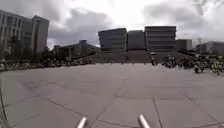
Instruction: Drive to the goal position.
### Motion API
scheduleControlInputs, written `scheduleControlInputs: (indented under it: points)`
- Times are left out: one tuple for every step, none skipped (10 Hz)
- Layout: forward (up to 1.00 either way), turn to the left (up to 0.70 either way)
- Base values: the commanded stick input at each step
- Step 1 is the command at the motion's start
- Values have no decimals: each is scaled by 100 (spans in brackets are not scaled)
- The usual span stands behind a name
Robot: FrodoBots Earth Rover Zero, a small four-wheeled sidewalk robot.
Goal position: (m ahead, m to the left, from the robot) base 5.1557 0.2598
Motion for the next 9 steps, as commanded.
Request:
scheduleControlInputs:
  points:
    - [70, 0]
    - [70, 0]
    - [70, 0]
    - [70, 0]
    - [70, 0]
    - [70, 0]
    - [70, 0]
    - [70, 0]
    - [70, 0]
